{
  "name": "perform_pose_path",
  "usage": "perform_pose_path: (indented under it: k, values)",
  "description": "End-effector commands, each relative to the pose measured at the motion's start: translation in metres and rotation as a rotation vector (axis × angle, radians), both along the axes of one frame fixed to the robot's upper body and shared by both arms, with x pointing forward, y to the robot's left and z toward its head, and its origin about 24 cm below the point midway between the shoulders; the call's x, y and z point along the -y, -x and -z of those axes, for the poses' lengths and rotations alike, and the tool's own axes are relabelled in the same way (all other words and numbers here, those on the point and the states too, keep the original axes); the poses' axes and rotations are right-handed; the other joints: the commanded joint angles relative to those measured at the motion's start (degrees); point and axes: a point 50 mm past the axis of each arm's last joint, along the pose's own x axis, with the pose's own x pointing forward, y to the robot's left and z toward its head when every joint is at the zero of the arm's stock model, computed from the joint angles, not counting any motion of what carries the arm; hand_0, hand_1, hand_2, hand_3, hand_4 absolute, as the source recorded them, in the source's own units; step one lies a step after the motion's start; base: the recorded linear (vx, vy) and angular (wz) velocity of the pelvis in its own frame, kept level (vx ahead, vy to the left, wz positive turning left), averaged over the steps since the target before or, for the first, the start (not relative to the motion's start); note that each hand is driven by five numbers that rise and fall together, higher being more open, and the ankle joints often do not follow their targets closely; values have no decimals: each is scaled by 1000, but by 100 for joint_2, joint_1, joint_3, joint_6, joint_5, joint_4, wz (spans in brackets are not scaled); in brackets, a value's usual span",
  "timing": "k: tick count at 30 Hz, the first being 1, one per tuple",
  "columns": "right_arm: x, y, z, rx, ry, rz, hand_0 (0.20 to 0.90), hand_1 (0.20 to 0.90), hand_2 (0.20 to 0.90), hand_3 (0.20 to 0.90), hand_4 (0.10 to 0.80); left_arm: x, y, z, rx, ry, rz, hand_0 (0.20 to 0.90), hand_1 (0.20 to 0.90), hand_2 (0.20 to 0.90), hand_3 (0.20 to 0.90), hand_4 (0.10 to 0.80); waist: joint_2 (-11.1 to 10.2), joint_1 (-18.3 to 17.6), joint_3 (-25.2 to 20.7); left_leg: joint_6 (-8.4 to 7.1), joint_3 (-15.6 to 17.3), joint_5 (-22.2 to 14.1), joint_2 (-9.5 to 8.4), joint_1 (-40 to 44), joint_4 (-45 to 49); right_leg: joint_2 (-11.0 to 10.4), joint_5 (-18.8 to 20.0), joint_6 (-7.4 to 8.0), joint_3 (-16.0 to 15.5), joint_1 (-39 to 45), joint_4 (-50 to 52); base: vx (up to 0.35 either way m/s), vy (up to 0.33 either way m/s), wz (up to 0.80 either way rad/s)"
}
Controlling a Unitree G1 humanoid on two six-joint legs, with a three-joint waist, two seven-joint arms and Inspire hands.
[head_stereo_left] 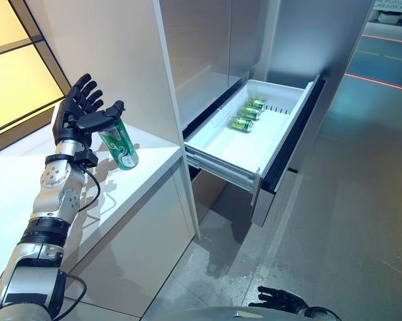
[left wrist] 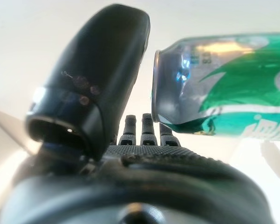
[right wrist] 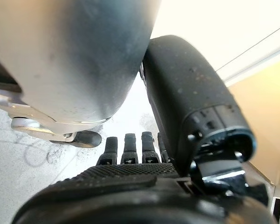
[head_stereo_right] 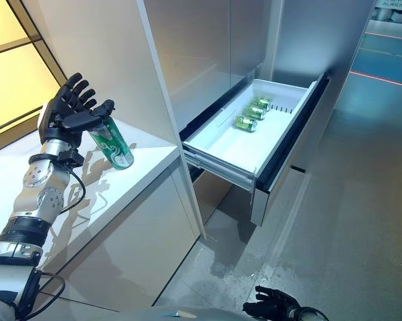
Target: Put drinks into fridge and close the fridge
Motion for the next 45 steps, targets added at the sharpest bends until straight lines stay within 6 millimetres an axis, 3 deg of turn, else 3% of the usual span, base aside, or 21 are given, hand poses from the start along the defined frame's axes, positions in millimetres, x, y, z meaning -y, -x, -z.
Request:
perform_pose_path:
  k: [1, 30, 45]
  values:
    - [16, 23, 0, -82, 28, -56, 900, 900, 900, 900, 800, 4, 2, -78, 317, -90, 43, 900, 900, 900, 900, 800, 90, -49, -139, 108, -44, -718, -216, 59, 212, 59, -598, 316, 49, -296, 697, 0, 0, 0]
    - [16, 21, -1, -75, 28, -44, 900, 900, 900, 900, 800, -9, 1, -26, 87, -155, 10, 900, 900, 900, 900, 800, 60, -34, -56, 126, -37, -734, -222, 65, 259, 49, -596, 321, 19, -268, 703, 0, 0, 0]
    - [15, 21, 0, -77, 28, -39, 900, 900, 900, 900, 800, -10, 0, -17, 60, -138, 3, 900, 900, 900, 900, 800, 61, -46, -42, 132, -11, -747, -217, 81, 266, 38, -608, 324, 3, -263, 727, 0, 0, 0]
